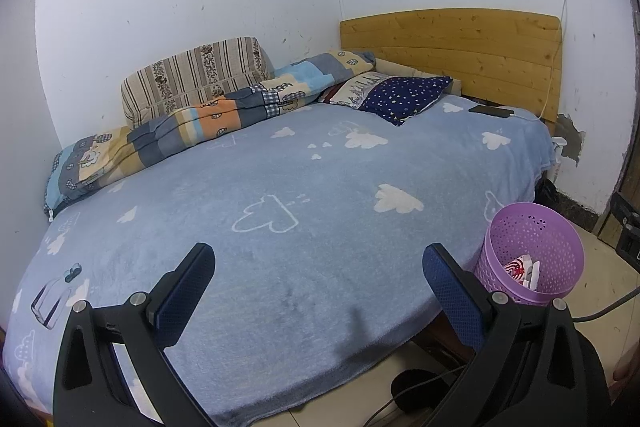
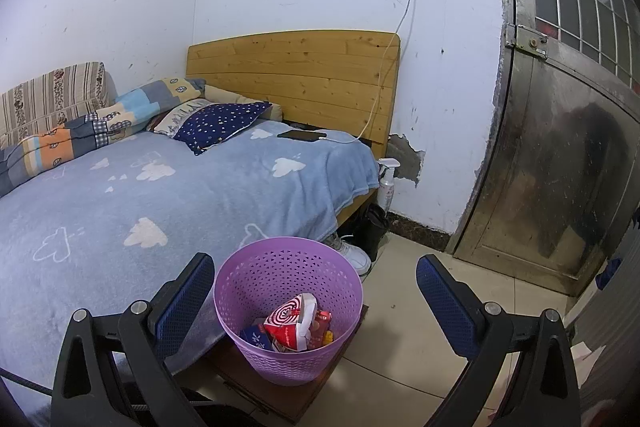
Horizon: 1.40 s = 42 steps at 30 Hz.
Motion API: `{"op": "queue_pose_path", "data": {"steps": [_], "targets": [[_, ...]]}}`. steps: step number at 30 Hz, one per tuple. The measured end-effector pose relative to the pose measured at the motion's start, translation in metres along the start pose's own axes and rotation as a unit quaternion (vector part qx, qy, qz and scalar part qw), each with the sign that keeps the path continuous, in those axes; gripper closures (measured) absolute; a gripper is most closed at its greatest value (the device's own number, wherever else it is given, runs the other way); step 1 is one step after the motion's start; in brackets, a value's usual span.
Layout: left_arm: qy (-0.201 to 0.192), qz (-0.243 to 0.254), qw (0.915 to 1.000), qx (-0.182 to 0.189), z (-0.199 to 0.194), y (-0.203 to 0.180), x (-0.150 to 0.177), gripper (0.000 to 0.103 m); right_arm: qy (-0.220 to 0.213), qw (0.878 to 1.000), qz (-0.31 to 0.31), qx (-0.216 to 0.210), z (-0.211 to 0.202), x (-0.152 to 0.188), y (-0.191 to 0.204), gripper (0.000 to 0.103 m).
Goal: Collect trash
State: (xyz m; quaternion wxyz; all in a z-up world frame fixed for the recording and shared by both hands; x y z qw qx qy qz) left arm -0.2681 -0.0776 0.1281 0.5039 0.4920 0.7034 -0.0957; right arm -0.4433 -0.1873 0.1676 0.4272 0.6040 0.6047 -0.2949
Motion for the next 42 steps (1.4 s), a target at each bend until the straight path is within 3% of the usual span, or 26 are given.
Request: {"op": "queue_pose_path", "data": {"steps": [19, 30, 38, 42], "targets": [[0.000, -0.001, 1.0000, 0.002, 0.000, 0.000, 0.001, 0.000, -0.003, 1.000, -0.007, -0.004, 0.003, -0.001, 0.005, 0.001], [0.021, -0.035, 0.9991, 0.010, 0.009, 0.024, 0.004, 0.000, -0.015, 0.999, -0.027, -0.027, 0.014, -0.020, 0.024, 0.001], [0.048, -0.114, 0.9919, -0.026, 0.023, 0.105, 0.031, 0.000, -0.027, 0.992, -0.075, -0.101, 0.027, -0.058, 0.118, 0.001], [0.108, -0.167, 0.9765, -0.082, 0.046, 0.162, 0.077, 0.000, 0.014, 0.979, -0.118, -0.164, 0.034, -0.042, 0.198, 0.001]]}}
Point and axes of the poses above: each gripper's, at about its wrist camera, not at the fingertips, and z roughly the way its jaws point, y to its left, x to its underside, the point moved 7 cm from there along z, roughly the way its jaws point, and after that the axes turned 15 degrees about z, right-handed, at the moved point
